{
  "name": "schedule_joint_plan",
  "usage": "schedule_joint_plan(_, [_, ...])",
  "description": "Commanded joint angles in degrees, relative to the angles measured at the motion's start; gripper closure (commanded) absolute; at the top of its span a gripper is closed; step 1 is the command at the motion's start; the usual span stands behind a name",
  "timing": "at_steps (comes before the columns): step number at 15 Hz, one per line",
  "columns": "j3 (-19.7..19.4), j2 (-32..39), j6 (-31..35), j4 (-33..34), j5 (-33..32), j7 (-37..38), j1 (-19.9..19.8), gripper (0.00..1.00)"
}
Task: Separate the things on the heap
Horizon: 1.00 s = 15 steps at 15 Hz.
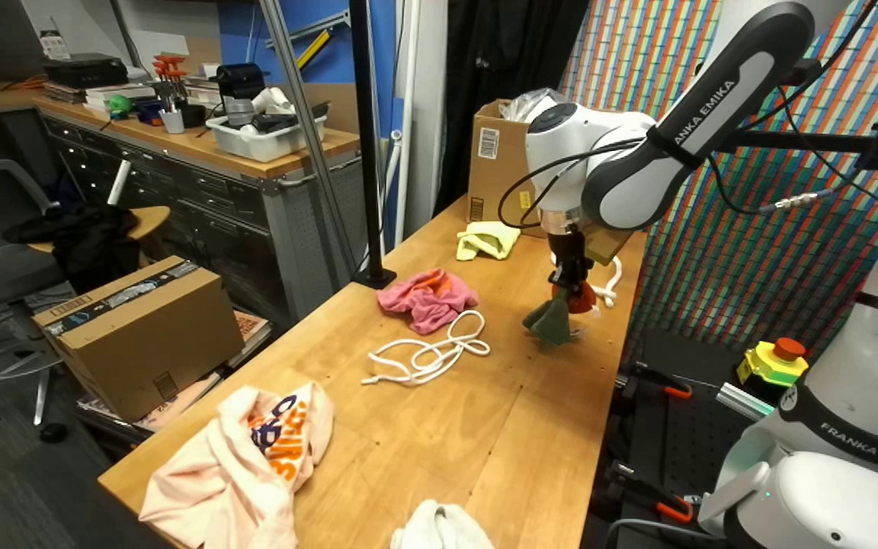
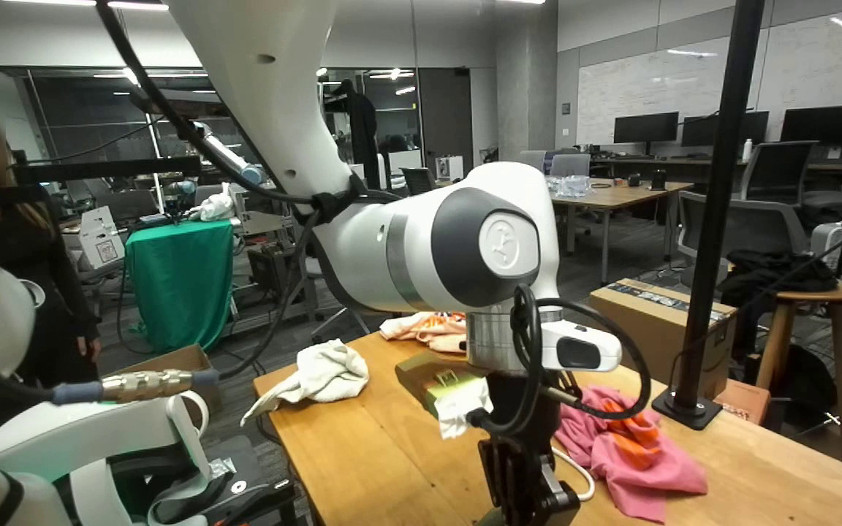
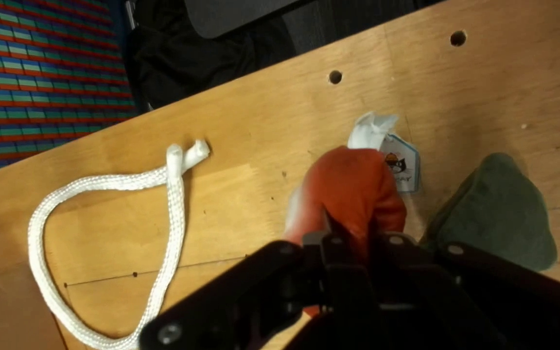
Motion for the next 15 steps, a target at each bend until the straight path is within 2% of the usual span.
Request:
schedule_joint_plan(1, [0.9, -1.7, -0.1, -2.6, 0.2, -1.8, -0.3, 0.68])
schedule_joint_plan(3, [1.2, -1.6, 0.1, -3.2, 0.3, -2.1, -0.3, 0.62])
schedule_joint_plan(4, [1.3, -1.5, 0.1, -3.3, 0.4, -2.4, -0.3, 0.56])
schedule_joint_plan(11, [1.9, -1.5, 0.5, -4.3, 0.7, -3.4, -0.1, 0.02])
schedule_joint_plan(15, [3.2, -2.7, 0.2, -3.7, -0.4, -2.8, 0.9, 0.00])
